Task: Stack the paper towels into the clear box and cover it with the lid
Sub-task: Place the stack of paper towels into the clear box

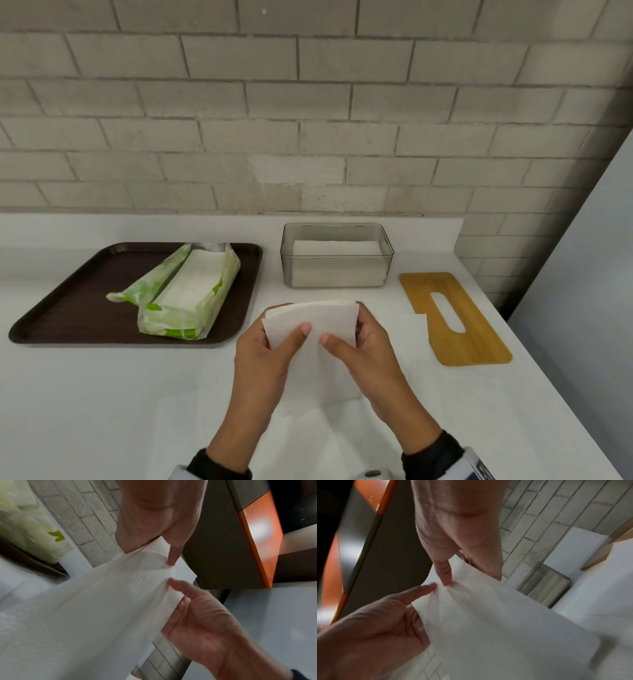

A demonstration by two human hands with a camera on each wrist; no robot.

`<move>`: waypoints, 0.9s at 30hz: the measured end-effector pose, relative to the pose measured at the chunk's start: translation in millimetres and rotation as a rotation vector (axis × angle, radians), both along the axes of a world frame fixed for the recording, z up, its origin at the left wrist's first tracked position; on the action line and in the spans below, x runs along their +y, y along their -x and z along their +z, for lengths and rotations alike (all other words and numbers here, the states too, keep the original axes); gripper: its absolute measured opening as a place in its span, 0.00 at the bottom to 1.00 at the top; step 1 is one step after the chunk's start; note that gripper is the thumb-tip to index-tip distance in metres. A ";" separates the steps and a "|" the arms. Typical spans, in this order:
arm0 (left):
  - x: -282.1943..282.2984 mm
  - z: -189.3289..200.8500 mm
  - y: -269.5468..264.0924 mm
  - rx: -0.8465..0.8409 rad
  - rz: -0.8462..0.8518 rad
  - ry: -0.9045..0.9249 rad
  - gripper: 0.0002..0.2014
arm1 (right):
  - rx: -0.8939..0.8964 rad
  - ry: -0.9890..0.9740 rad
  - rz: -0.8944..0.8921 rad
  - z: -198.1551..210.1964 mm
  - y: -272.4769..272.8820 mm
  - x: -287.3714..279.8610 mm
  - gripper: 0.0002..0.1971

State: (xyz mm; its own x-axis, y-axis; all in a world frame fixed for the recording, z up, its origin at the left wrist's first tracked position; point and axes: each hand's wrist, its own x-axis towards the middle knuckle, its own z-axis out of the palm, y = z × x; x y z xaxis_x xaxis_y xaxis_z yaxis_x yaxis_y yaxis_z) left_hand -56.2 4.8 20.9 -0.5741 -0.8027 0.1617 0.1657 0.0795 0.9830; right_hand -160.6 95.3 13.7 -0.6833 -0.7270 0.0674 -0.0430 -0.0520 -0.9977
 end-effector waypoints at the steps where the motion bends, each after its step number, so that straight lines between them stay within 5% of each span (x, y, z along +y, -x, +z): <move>1: 0.1 0.4 0.1 0.002 -0.004 -0.010 0.10 | 0.018 -0.081 0.033 -2.9 0.6 1.5 0.17; 6: -17.3 1.9 -13.1 0.098 0.072 -0.155 0.14 | 0.216 -0.531 0.231 -6.0 13.3 23.7 0.13; 15: -23.1 -32.9 -53.6 -0.106 -0.022 -0.207 0.15 | -0.065 0.057 -0.067 6.6 29.6 66.2 0.12; 27: 1.8 -55.6 -39.4 -0.249 0.039 -0.208 0.14 | -0.208 -0.151 -0.284 -46.0 11.0 61.0 0.27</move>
